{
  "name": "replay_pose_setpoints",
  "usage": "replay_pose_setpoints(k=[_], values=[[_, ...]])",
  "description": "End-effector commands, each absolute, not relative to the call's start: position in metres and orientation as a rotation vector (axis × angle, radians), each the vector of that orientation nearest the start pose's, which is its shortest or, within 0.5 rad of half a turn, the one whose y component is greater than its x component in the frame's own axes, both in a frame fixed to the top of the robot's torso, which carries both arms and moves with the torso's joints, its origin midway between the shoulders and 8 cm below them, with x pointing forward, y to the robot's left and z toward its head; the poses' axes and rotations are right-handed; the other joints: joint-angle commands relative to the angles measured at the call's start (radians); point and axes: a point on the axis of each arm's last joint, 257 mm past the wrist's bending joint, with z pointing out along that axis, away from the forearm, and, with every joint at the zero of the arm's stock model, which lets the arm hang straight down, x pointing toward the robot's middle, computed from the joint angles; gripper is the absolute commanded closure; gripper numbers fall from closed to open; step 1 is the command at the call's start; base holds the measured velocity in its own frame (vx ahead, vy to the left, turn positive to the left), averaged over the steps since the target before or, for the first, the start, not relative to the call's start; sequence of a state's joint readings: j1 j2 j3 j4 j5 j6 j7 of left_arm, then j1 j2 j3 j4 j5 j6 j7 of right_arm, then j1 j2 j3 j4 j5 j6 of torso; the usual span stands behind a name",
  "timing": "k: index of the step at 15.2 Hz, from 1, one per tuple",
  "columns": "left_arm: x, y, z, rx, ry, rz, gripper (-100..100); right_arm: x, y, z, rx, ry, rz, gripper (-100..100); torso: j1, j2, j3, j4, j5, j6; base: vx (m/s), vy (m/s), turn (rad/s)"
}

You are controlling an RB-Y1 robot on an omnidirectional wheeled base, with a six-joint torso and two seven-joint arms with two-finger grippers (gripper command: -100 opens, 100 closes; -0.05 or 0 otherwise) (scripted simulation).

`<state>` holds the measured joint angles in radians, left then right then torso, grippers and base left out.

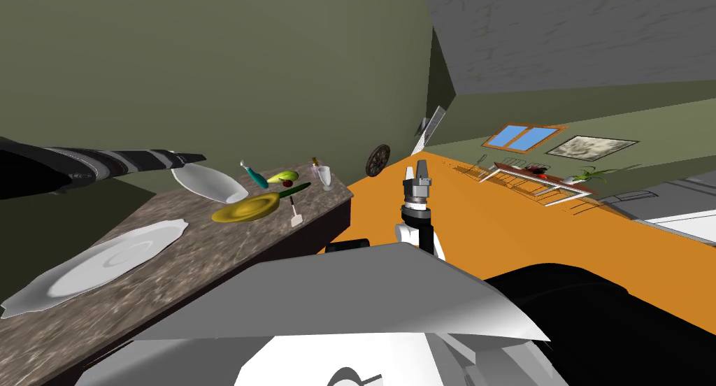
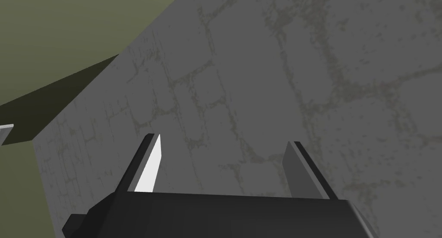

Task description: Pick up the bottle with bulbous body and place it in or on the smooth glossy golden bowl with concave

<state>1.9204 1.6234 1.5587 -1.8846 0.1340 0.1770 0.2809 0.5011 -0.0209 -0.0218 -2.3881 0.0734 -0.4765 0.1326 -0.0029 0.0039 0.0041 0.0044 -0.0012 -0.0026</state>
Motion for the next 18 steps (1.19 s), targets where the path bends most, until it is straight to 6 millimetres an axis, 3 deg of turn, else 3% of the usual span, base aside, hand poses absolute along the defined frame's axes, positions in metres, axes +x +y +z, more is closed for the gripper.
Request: replay_pose_setpoints(k=[1,12,18], values=[[0.415,0.611,0.045,-0.293,1.857,0.213,-100,0.325,-0.27,0.066,0.479,0.637,1.125,0,0.0,0.0,0.0,0.0,0.0,0.0,0.007,-0.013,-0.138],[0.368,0.651,0.085,-0.354,1.859,0.262,-100,0.325,-0.27,0.066,0.479,0.636,1.125,0,-0.004,-0.001,0.0,0.0,-0.002,0.001,0.015,-0.017,-0.108],[0.371,0.647,0.08,-0.35,1.859,0.256,-100,0.325,-0.27,0.066,0.479,0.636,1.125,0,-0.003,0.0,0.0,0.0,-0.001,0.001,0.001,-0.001,-0.005]])
